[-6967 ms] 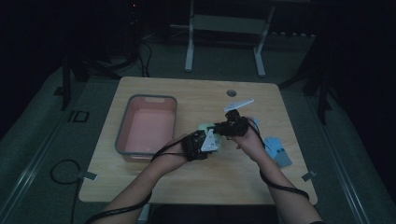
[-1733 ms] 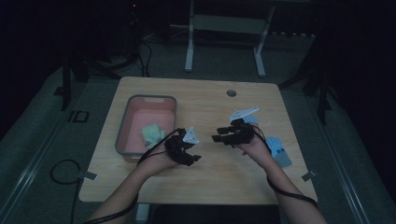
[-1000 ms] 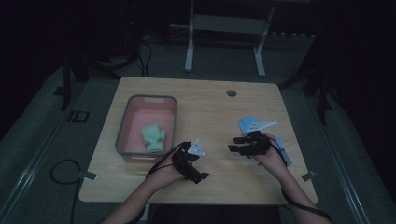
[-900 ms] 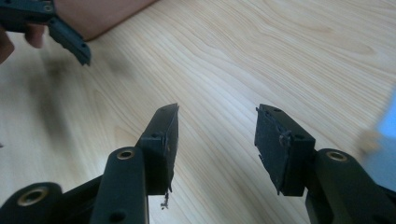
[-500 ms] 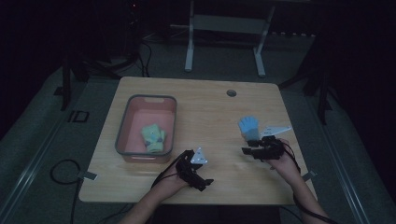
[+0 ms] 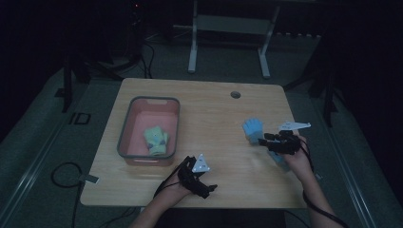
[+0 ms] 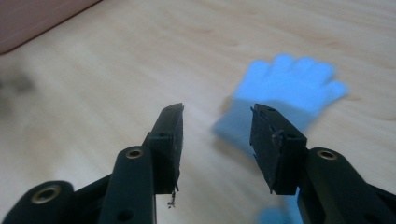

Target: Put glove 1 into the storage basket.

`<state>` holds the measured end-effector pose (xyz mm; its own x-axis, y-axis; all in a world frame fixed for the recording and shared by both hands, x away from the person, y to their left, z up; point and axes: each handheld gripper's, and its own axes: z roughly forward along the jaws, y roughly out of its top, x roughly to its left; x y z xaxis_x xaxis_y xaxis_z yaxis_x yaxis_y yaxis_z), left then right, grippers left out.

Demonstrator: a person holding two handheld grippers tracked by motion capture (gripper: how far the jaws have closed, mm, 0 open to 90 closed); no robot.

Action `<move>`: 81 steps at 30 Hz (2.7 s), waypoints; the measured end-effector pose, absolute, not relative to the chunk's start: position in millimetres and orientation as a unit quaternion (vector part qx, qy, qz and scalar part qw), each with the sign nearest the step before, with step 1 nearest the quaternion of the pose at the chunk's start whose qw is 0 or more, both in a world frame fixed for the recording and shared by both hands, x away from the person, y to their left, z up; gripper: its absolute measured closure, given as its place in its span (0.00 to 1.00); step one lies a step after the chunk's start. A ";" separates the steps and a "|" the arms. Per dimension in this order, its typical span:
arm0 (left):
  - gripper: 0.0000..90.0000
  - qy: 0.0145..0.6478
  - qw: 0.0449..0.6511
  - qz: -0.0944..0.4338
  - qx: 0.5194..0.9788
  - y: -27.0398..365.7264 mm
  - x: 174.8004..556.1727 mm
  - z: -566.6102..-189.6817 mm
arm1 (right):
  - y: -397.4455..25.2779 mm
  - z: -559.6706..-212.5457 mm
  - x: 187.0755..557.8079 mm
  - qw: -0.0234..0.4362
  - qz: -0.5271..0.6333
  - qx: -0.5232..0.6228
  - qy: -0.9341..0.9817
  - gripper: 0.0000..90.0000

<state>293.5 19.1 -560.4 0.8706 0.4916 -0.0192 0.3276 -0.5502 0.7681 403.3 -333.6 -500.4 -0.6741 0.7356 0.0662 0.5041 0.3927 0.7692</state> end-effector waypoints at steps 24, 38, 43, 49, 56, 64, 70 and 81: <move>0.03 0.235 0.428 0.120 0.864 28.5 292.1 -562.6 | -309.5 -537.8 486.6 0.162 0.305 0.388 0.855 0.66; 0.03 0.232 0.431 0.136 0.861 30.8 291.6 -562.1 | -298.2 -529.8 475.7 0.142 0.299 0.430 0.840 0.96; 0.03 0.232 0.433 0.137 0.860 30.6 291.7 -561.5 | -291.2 -506.9 458.8 0.139 0.328 0.419 0.835 0.97; 0.03 0.236 0.433 0.139 0.859 30.6 291.9 -561.2 | -275.7 -478.1 430.2 0.145 0.358 0.408 0.827 0.97; 0.03 0.233 0.431 0.142 0.860 30.2 291.3 -561.2 | -249.8 -455.1 391.0 0.164 0.374 0.386 0.827 0.97; 0.03 0.233 0.433 0.140 0.859 30.3 291.0 -561.1 | -231.4 -458.8 360.2 0.180 0.380 0.391 0.819 0.97; 0.03 0.236 0.436 0.138 0.857 30.9 291.6 -561.7 | -227.5 -475.0 350.7 0.190 0.376 0.395 0.816 0.97; 0.03 0.233 0.434 0.140 0.859 30.2 291.3 -562.2 | -217.9 -521.2 358.0 0.154 0.345 0.412 0.829 0.97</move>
